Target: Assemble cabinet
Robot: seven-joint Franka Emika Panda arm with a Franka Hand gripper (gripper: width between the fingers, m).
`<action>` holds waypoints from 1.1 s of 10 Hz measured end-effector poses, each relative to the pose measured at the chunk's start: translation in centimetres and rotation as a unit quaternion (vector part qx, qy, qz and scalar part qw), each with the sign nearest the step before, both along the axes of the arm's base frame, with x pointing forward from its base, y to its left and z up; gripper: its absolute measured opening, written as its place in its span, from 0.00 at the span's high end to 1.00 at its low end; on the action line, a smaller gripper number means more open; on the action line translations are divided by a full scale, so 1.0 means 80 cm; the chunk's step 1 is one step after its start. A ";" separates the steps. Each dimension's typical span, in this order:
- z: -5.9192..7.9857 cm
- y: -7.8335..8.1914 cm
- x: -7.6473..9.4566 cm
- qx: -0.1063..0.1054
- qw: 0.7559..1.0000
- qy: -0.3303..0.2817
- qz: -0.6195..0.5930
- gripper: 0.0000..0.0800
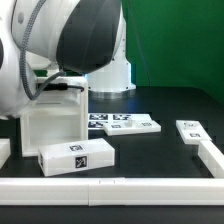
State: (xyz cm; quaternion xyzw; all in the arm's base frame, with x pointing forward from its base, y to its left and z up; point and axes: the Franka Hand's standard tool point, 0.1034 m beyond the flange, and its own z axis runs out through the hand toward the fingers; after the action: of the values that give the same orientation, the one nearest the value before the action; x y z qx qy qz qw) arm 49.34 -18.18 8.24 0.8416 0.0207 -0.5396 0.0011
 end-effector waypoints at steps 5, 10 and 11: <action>-0.014 -0.004 -0.020 0.003 1.000 0.007 0.014 0.00; -0.008 -0.003 -0.022 0.005 1.000 0.013 0.013 0.00; -0.007 -0.005 -0.021 0.004 1.000 0.012 0.012 0.00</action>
Offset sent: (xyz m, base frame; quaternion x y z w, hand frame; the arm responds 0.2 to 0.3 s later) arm -0.0356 -0.0160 -0.0053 -0.0161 0.0099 -0.0101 0.9998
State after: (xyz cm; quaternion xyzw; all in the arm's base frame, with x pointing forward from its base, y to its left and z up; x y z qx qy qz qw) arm 47.63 -18.54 7.67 0.8349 0.0328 -0.5495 0.0043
